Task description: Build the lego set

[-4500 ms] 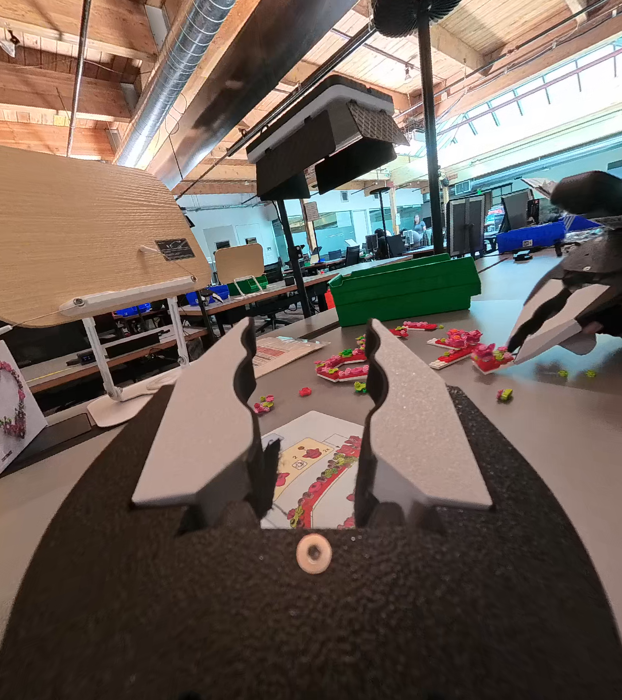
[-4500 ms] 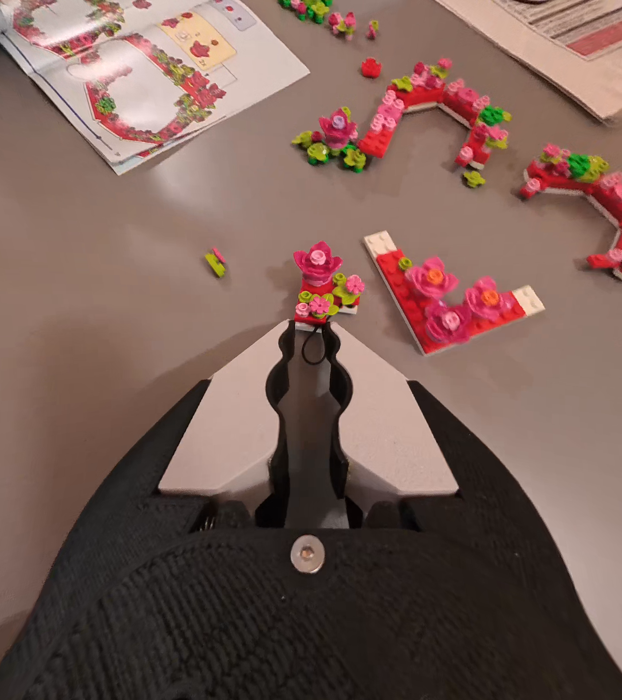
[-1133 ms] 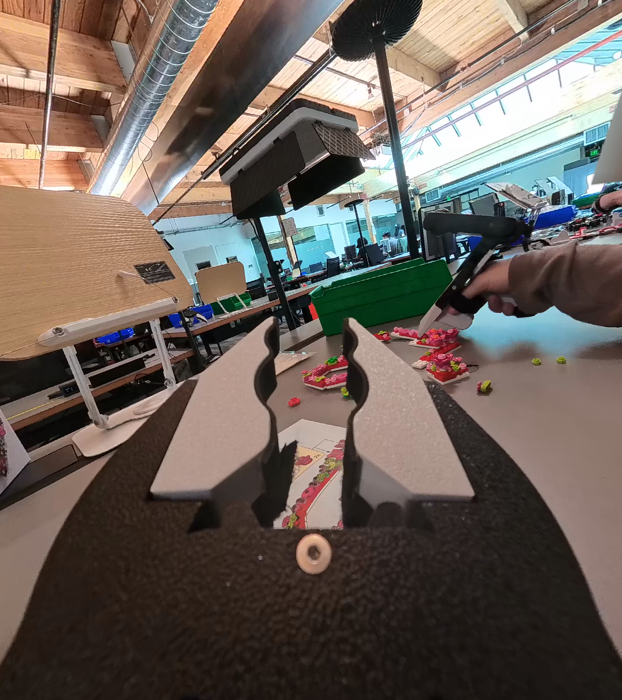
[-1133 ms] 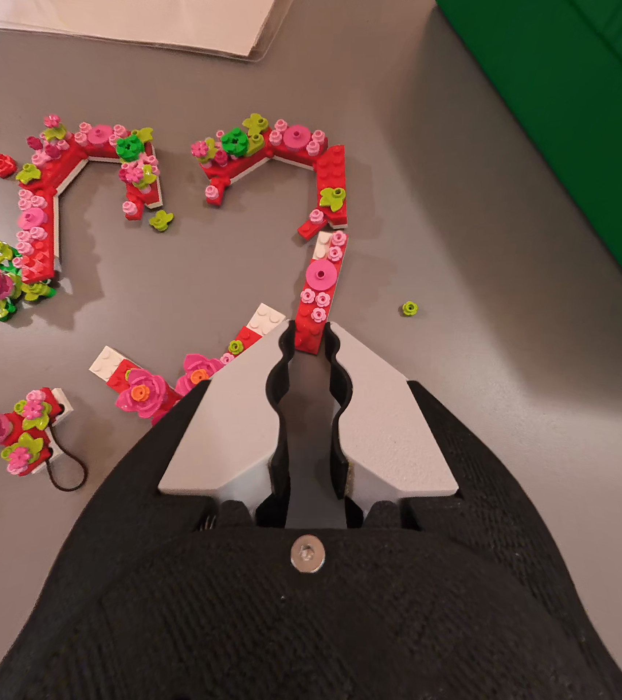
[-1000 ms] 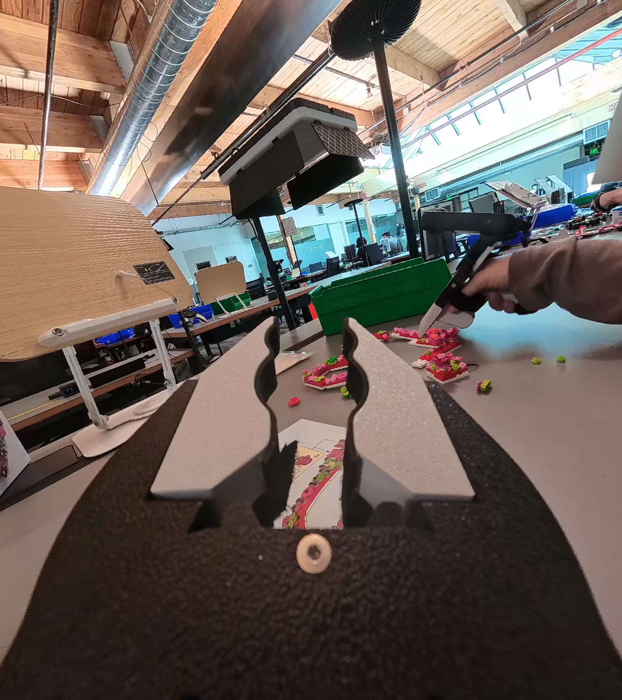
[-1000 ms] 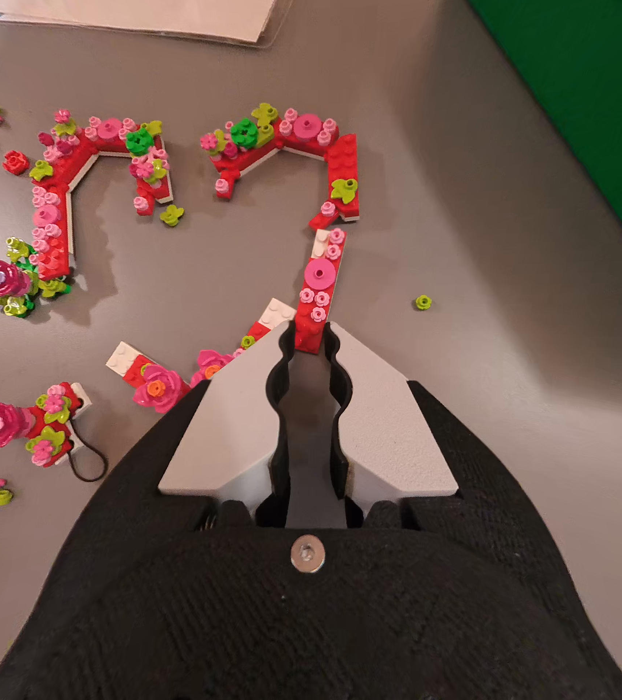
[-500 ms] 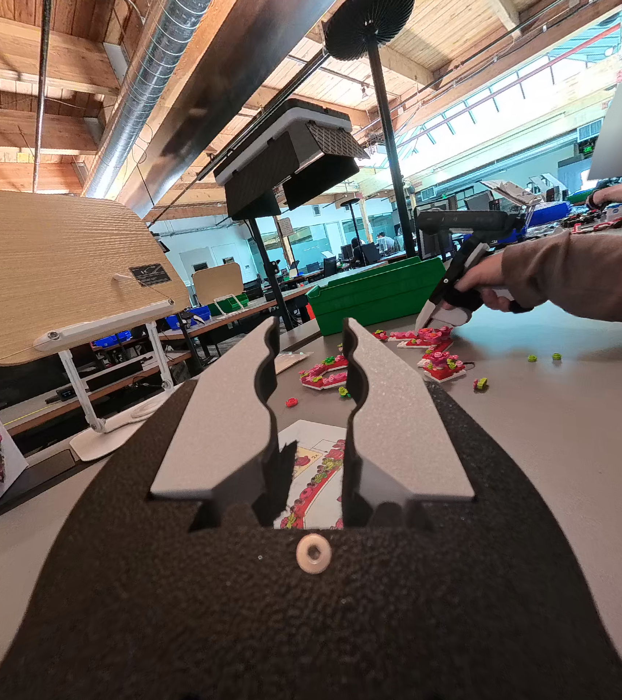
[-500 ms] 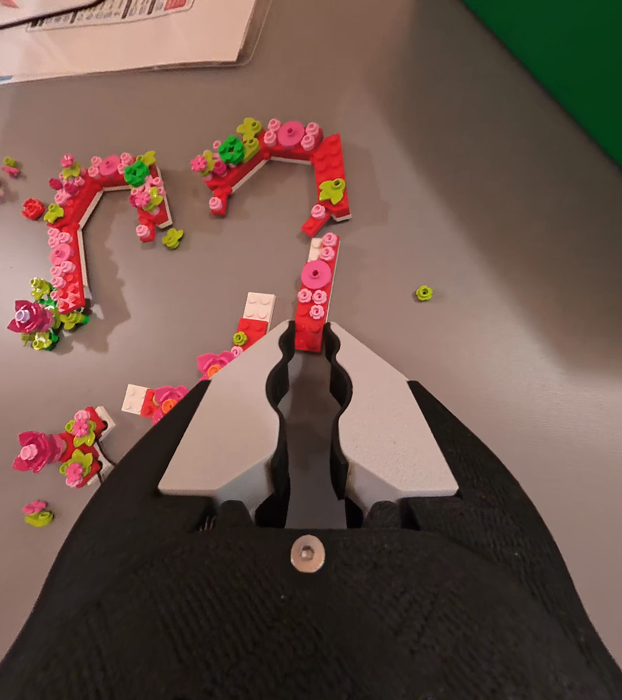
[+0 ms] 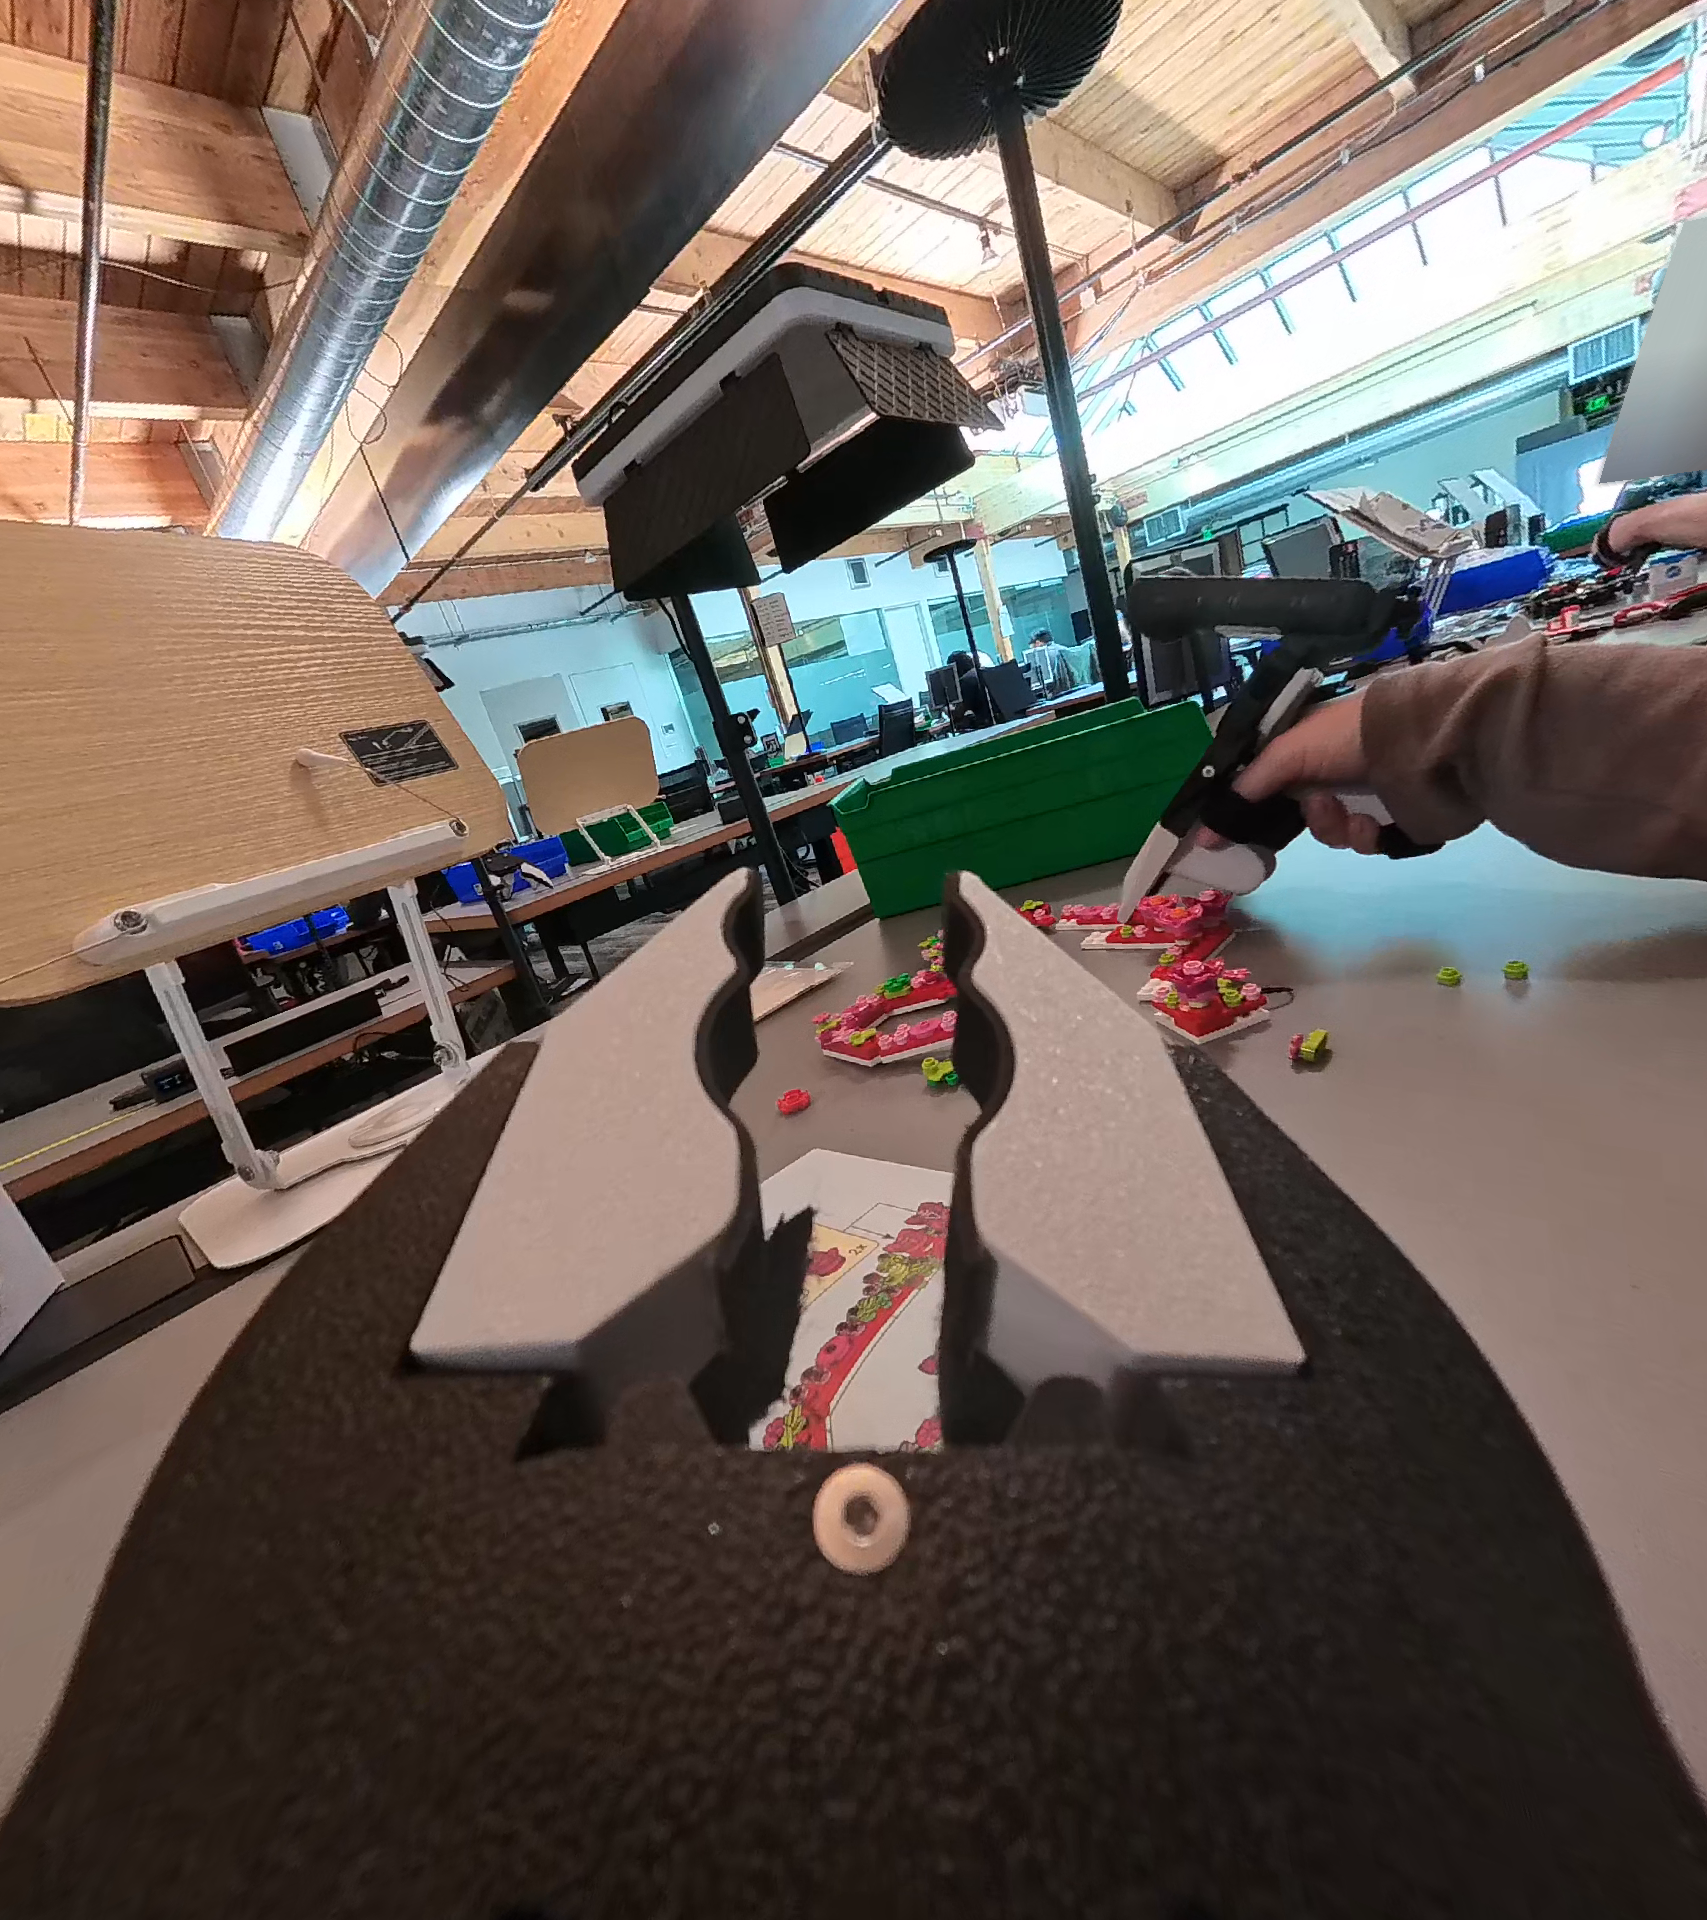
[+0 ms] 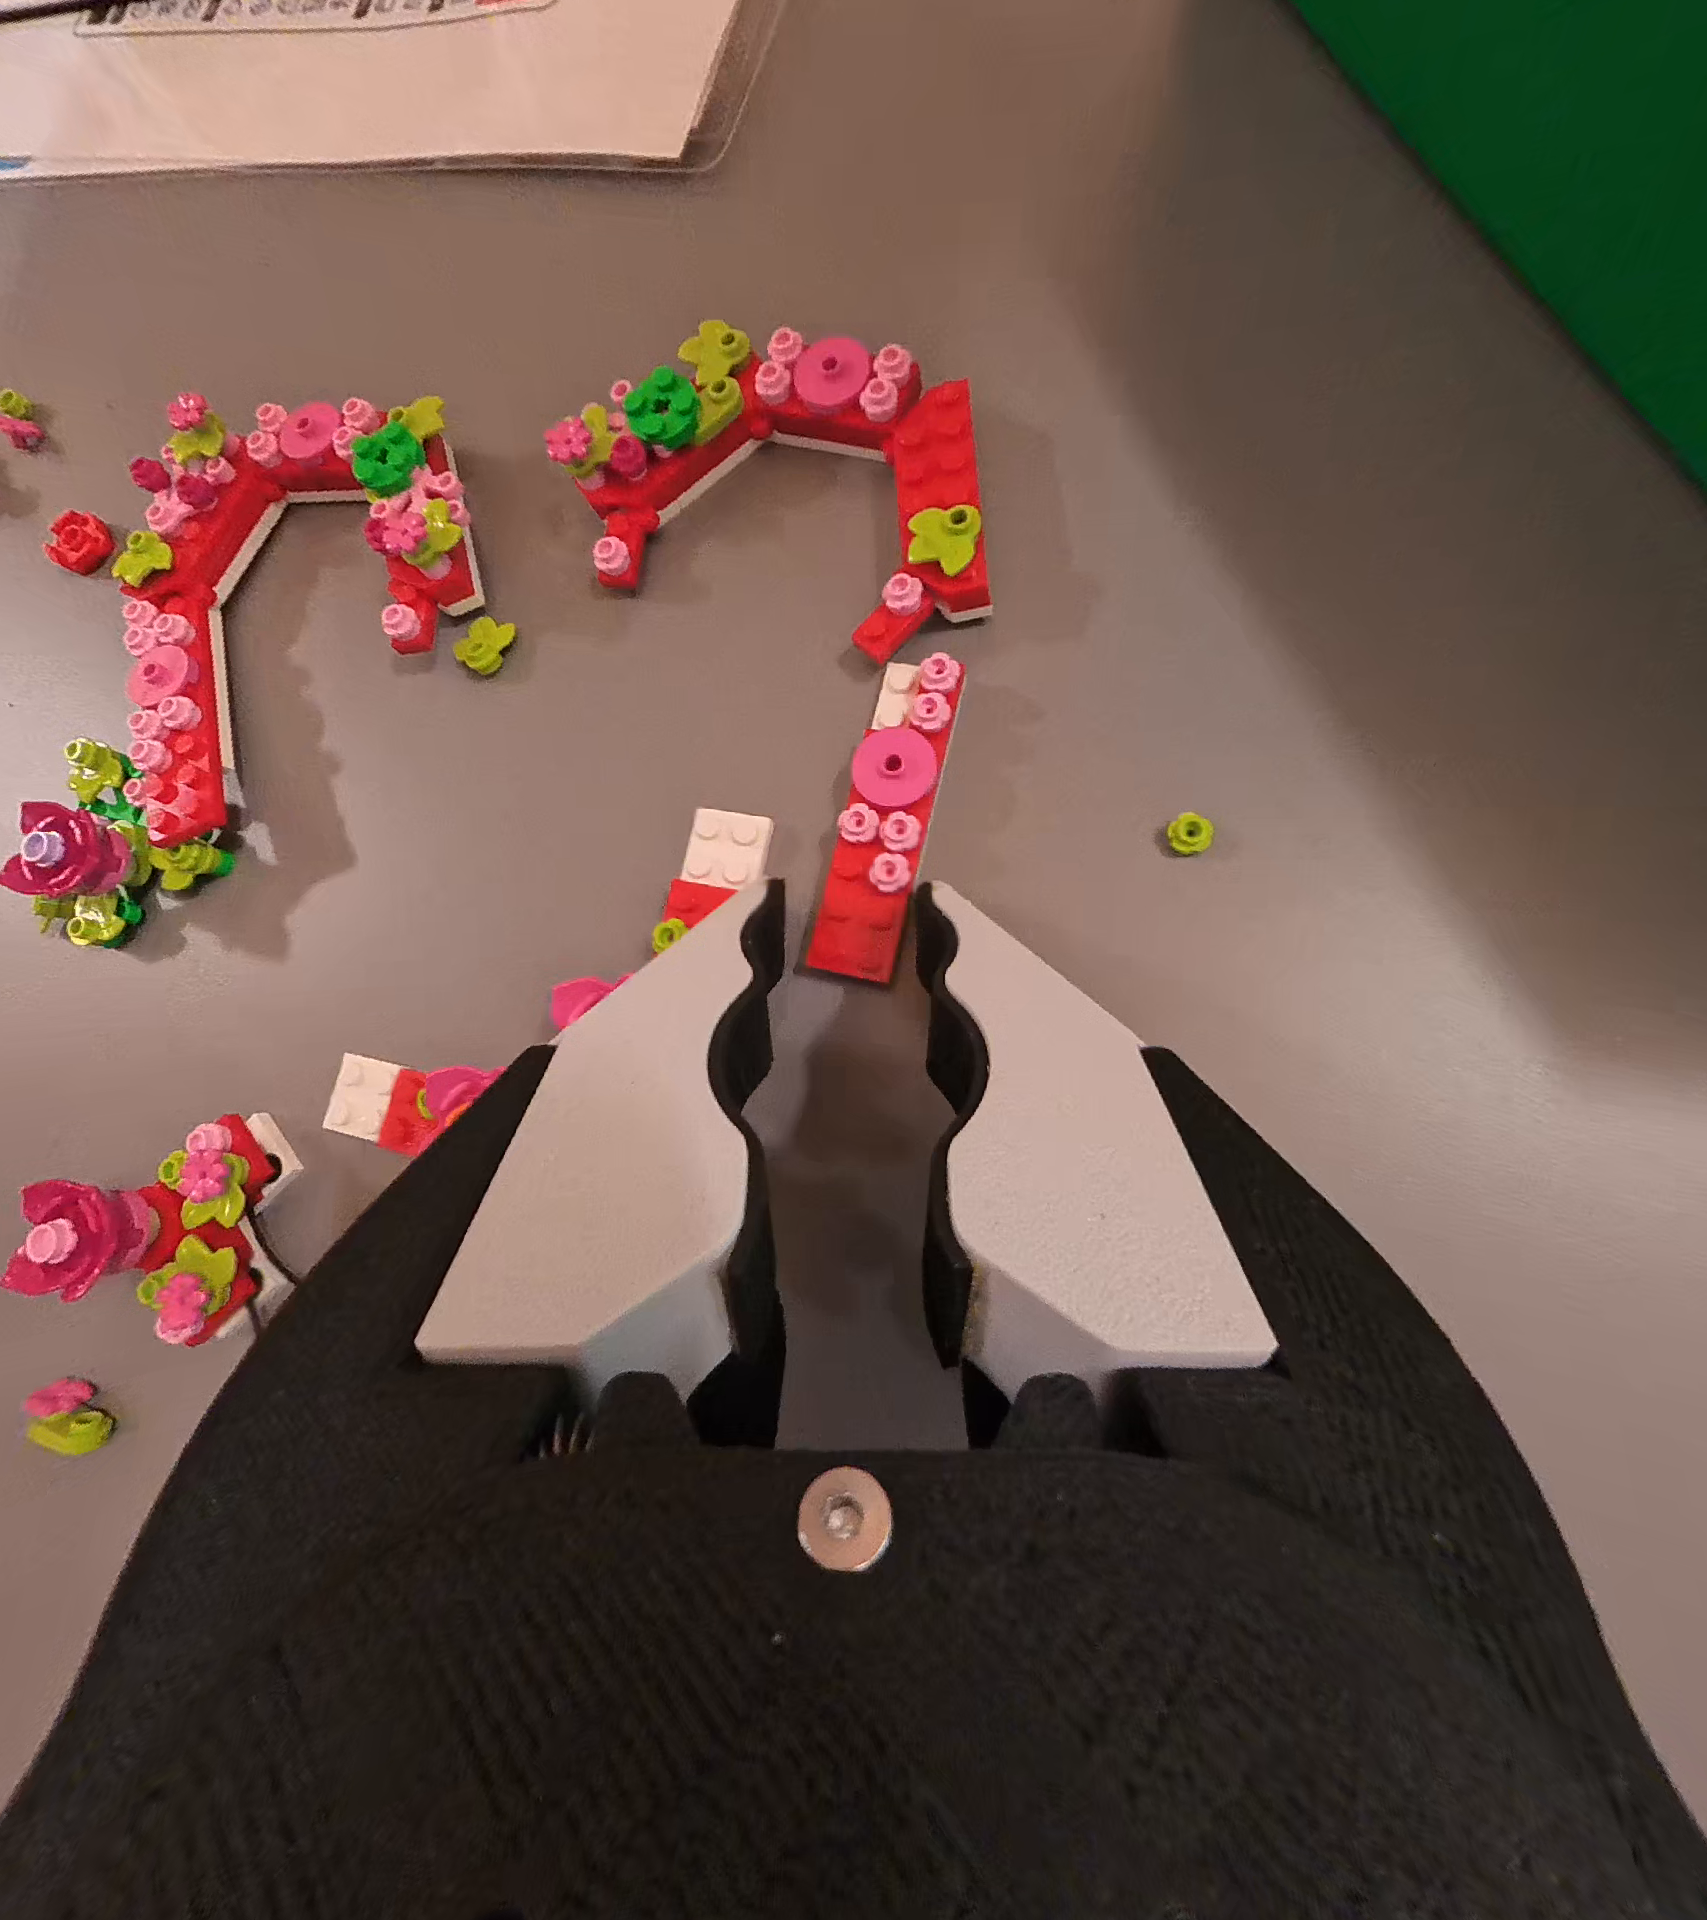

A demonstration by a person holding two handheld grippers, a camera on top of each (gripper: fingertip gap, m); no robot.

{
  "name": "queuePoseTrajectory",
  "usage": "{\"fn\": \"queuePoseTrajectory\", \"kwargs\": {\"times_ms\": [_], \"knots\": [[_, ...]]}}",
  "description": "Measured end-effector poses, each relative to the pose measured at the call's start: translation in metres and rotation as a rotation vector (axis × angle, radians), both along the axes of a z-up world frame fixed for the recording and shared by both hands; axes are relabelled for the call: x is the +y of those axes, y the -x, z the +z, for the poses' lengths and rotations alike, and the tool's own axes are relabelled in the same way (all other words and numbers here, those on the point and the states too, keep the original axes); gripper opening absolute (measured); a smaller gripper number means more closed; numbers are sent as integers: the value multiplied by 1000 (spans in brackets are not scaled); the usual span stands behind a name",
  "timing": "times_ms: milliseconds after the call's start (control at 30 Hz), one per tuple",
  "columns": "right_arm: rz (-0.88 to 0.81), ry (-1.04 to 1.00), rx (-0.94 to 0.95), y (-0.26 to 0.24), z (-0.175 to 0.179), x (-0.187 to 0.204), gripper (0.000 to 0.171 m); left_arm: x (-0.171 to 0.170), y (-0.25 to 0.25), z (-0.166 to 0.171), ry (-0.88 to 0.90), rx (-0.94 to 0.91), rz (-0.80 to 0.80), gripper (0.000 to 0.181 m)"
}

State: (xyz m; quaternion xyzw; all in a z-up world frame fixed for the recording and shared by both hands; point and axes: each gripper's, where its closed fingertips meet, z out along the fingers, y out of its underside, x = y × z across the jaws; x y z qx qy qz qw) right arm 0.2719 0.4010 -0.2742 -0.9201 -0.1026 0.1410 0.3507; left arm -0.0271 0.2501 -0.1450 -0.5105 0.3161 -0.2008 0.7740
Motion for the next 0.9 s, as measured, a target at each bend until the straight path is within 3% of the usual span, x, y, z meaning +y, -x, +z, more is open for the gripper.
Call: {"fn": "queuePoseTrajectory", "kwargs": {"times_ms": [267,433,567,733,833,900], "knots": [[-8,-62,-6,-3,15,4,24,-1,0,0,-3,2,-1,31],[-148,-503,-137,-47,73,29,28,0,0,0,-3,1,-1,31],[-192,-897,-339,-62,106,22,27,0,0,0,-2,0,-1,31],[85,-1042,-407,-18,114,5,25,-2,0,0,-3,-2,-4,31],[358,-902,-216,25,100,-8,25,-1,0,1,-4,-4,0,31],[509,-700,-129,48,88,-19,28,0,-1,0,-2,-2,1,31]]}}
